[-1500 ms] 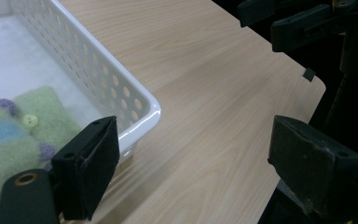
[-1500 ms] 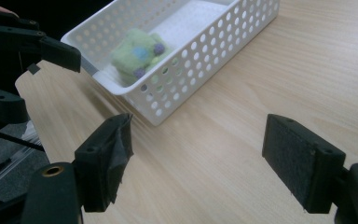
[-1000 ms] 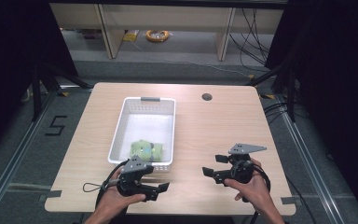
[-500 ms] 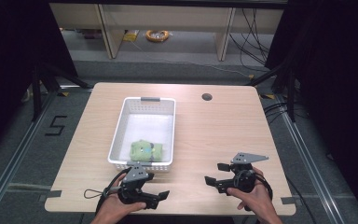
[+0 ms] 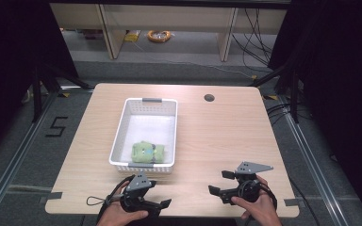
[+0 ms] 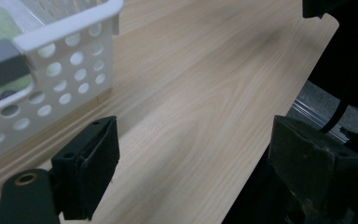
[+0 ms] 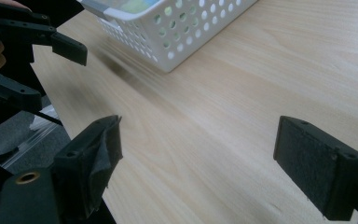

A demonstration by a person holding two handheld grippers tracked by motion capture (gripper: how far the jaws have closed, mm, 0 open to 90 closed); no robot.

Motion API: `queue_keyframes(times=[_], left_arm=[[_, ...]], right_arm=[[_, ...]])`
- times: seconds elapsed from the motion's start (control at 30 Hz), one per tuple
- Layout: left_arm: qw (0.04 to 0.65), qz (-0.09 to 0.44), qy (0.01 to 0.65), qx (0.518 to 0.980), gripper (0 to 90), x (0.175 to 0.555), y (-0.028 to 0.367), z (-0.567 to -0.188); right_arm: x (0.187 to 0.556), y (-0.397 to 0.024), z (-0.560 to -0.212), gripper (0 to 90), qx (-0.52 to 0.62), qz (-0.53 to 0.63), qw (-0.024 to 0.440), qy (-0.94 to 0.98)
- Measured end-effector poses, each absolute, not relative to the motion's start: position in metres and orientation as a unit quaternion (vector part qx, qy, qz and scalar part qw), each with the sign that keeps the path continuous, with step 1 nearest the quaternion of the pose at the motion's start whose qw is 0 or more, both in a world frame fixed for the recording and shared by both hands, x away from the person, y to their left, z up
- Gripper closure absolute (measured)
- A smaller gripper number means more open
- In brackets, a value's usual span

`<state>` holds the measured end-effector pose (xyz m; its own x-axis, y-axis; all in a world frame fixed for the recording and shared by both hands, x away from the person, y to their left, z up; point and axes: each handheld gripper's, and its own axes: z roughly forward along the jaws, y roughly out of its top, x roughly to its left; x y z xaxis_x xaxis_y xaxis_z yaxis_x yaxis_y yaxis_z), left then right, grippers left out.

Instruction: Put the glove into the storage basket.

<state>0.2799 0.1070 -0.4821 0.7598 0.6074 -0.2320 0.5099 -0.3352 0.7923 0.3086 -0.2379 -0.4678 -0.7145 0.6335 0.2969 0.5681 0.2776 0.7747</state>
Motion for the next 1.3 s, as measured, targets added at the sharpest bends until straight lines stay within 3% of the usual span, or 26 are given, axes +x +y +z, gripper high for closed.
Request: queue_keyframes(times=[1.1,1.3], left_arm=[[0.418,0.059,0.33,0.844,15.7,0.261,0.106,-0.506],[0.415,0.055,0.323,0.849,15.7,0.26,0.105,-0.506]], right_arm=[[0.275,-0.244,-0.498,16.1,0.355,0.413,0.038,0.838],[0.272,-0.243,-0.498,16.1,0.356,0.407,0.056,0.839]])
